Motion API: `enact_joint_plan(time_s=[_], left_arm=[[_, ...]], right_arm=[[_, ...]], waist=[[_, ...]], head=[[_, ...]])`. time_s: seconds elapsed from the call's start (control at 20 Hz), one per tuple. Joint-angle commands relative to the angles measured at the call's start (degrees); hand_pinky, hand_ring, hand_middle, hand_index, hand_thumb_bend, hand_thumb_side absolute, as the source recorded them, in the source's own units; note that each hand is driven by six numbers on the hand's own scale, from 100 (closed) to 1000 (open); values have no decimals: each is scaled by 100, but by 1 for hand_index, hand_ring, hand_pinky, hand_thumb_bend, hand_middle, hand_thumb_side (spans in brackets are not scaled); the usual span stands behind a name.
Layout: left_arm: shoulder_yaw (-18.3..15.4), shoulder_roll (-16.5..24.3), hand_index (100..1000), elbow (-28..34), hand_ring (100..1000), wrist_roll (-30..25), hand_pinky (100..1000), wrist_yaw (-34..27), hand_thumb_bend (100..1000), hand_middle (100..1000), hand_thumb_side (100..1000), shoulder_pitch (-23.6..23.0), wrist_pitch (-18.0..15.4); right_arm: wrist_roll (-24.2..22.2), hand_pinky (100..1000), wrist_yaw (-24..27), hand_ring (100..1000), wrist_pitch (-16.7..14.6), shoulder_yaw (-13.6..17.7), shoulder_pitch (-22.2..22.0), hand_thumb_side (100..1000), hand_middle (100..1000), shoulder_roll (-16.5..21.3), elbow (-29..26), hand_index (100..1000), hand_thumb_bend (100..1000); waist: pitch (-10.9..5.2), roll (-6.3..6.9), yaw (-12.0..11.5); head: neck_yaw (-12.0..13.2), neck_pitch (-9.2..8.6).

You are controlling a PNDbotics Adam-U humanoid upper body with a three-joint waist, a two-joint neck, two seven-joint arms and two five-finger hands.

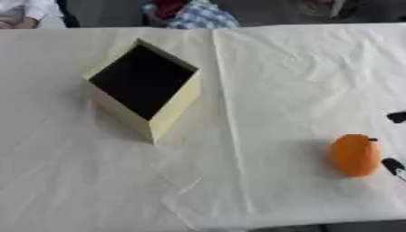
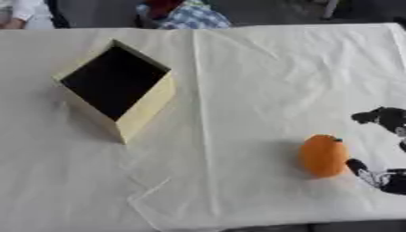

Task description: Pick up objects on the table and place them in the box.

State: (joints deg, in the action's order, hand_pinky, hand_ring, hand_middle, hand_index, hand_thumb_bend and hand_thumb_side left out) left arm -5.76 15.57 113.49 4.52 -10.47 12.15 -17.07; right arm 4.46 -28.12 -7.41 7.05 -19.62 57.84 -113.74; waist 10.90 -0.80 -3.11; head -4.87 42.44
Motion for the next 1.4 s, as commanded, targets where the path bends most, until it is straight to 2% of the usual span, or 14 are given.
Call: enact_joint_plan(time_s=[0.05,0.35,0.75,1.1,1.25,1.3,1.4], left_arm=[[6,116,724,110,771,-27,702,46,100,781,779,42,-2],[20,106,724,110,772,-46,702,35,100,782,779,52,3],[44,86,724,110,772,-84,702,8,100,782,779,67,12],[72,62,724,110,772,-134,702,-8,100,782,781,78,29],[80,52,724,110,772,-150,702,-14,100,782,780,86,31],[80,50,724,110,772,-153,702,-16,100,782,780,87,30],[77,44,724,110,772,-154,702,-20,100,783,780,90,29]], right_arm=[[-122,736,213,805,124,77,66,311,737,330,-85,885,352],[-758,739,744,816,366,-113,237,367,743,487,-85,887,330],[-1378,751,1187,819,657,-274,483,378,745,693,-85,891,356],[-1669,762,1237,825,912,-393,658,389,753,777,-85,894,359],[-1835,776,1192,832,1042,-475,672,359,760,783,-85,895,376],[-1889,777,1170,833,1099,-496,669,398,762,785,-85,895,347],[-1991,771,1138,830,1227,-547,649,291,763,783,-85,895,383]], waist=[[-58,-10,9],[-50,6,-35],[-27,35,-83],[4,45,-117],[16,49,-129],[18,50,-133],[28,57,-143]], head=[[3,-48],[-22,-64],[-50,-65],[-86,-76],[-101,-84],[-104,-87],[-113,-104]])
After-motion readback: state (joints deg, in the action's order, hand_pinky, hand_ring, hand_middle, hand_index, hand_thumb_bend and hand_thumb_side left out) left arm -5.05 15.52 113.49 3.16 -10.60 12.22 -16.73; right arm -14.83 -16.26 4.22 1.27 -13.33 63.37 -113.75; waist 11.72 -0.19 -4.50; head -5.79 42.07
